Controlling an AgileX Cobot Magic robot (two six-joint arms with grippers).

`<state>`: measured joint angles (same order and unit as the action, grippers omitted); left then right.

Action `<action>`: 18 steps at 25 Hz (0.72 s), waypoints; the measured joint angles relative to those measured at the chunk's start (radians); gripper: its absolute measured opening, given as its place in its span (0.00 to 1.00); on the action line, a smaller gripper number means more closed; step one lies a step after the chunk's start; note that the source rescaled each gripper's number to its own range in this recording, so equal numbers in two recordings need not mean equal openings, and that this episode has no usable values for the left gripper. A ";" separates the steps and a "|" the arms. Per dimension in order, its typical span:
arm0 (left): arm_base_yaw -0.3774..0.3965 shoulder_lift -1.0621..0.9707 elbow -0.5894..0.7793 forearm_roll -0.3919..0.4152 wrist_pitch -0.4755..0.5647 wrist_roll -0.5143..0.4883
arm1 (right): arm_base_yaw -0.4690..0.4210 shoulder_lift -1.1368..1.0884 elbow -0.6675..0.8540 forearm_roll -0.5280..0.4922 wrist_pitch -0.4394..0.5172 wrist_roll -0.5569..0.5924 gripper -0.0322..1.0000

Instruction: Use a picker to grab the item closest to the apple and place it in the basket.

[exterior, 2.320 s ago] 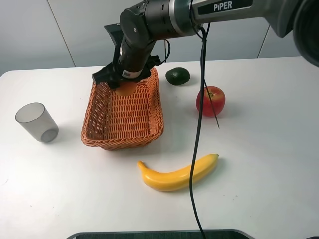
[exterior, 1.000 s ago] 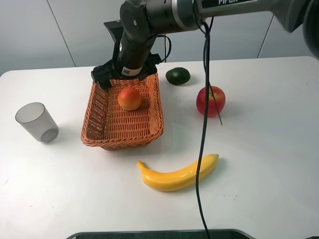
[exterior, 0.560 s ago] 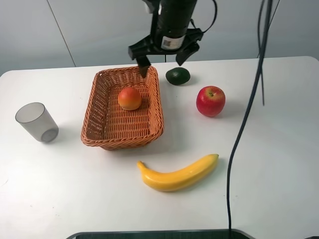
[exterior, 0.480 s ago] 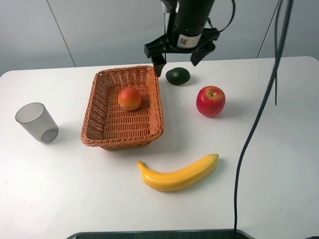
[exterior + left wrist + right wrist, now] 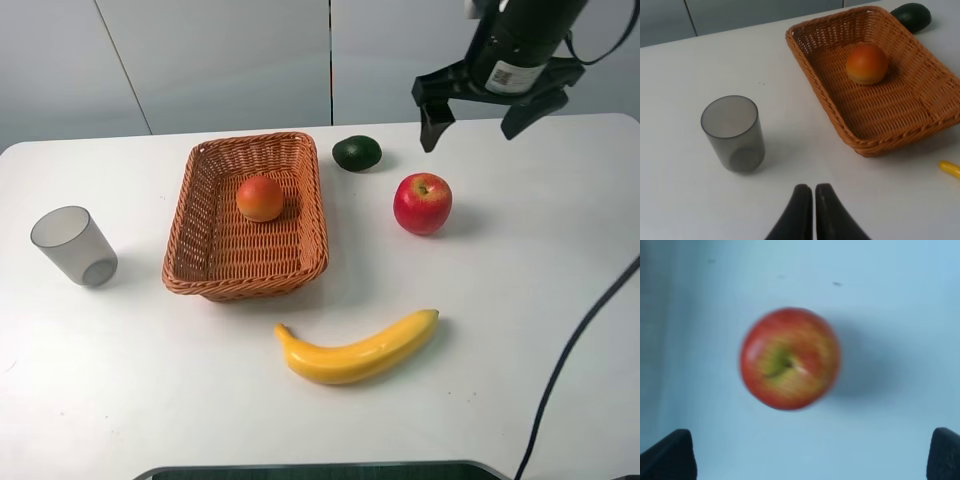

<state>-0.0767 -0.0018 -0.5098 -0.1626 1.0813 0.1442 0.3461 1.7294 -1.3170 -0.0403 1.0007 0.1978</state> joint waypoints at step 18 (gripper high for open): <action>0.000 0.000 0.000 0.000 0.000 0.000 | -0.256 -0.870 0.469 -0.004 0.020 -0.037 1.00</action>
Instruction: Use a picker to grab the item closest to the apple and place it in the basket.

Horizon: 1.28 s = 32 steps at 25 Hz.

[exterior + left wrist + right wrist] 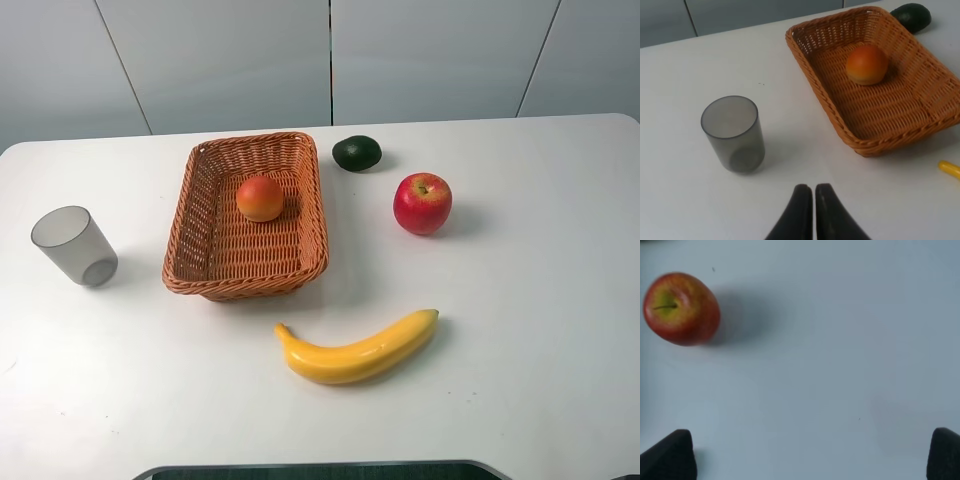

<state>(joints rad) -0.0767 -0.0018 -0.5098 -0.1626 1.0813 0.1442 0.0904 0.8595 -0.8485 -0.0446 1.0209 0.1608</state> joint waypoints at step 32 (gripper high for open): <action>0.000 0.000 0.000 0.000 0.000 0.002 | 0.000 -0.857 0.326 0.086 0.071 -0.161 1.00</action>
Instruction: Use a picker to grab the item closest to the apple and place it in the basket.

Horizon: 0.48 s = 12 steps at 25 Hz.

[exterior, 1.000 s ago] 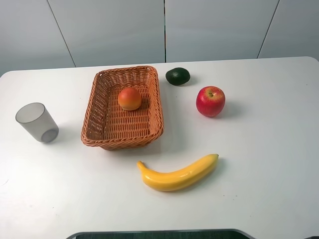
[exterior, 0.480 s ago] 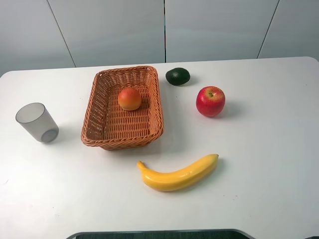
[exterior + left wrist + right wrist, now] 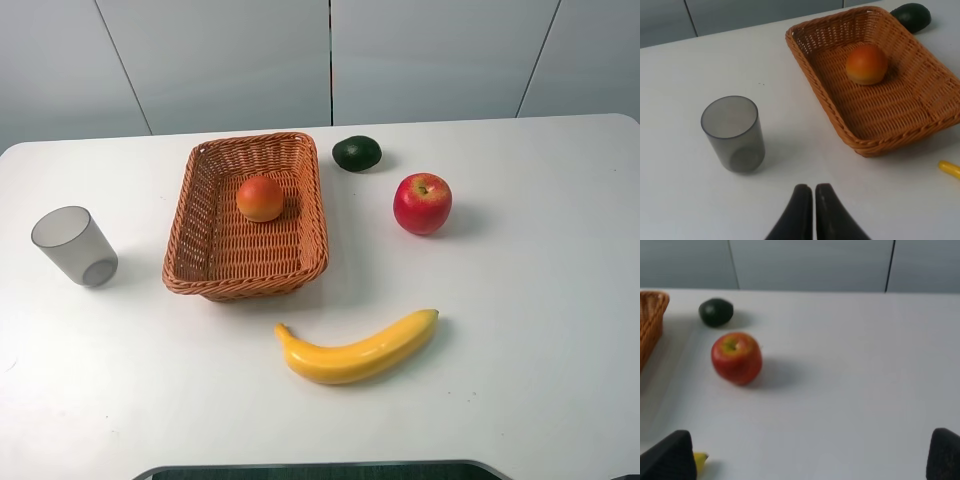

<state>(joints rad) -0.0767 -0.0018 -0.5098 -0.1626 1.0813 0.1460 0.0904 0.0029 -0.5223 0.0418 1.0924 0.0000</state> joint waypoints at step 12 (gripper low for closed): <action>0.000 0.000 0.000 0.000 0.000 0.000 | 0.000 -0.004 0.010 0.005 0.004 0.009 1.00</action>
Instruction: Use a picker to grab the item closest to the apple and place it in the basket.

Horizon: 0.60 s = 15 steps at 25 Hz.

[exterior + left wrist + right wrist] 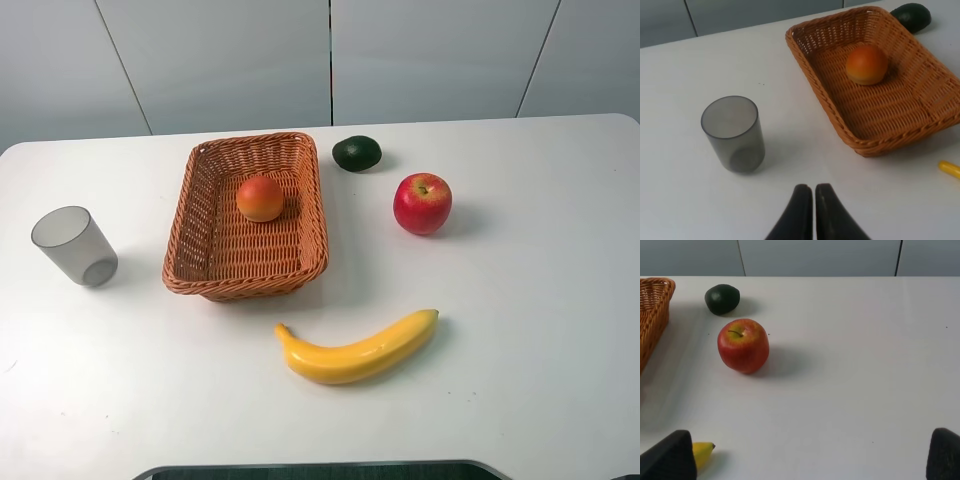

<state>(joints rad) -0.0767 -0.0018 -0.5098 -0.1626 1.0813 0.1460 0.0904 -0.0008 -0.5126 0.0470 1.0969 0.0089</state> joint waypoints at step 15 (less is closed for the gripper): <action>0.000 0.000 0.000 0.000 0.000 0.000 | 0.000 0.000 0.000 -0.030 0.000 0.049 1.00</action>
<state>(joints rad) -0.0767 -0.0018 -0.5098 -0.1626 1.0813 0.1460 0.0904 -0.0008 -0.5126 0.0174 1.0969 0.0584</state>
